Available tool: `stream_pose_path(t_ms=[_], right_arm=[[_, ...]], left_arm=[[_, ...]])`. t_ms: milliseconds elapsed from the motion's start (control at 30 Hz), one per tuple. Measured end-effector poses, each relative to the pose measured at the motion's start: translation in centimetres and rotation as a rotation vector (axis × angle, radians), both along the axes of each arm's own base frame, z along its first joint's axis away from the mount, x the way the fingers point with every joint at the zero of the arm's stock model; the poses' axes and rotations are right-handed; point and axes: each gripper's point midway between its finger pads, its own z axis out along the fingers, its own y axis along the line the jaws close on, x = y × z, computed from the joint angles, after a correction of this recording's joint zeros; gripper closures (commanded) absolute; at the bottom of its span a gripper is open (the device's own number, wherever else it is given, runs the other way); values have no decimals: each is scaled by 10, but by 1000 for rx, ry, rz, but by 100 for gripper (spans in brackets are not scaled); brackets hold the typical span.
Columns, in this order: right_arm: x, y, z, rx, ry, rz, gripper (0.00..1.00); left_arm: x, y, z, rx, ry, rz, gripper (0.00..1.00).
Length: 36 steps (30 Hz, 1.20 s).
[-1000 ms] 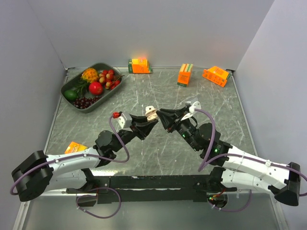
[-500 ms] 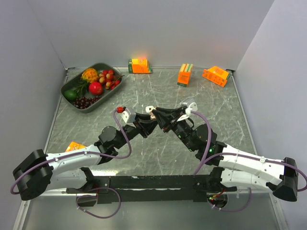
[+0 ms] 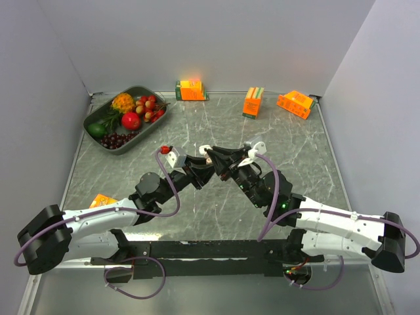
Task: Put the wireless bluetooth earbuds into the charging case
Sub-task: Place the earbud in the charging case.
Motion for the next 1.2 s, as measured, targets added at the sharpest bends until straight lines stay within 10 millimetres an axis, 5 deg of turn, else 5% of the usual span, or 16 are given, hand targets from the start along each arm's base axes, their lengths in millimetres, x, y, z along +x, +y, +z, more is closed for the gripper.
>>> stream_pose_path(t_ms=[1200], right_arm=[[1, 1, -14, -21, 10, -23, 100]], left_arm=[[-5, -1, 6, -15, -29, -27, 99]])
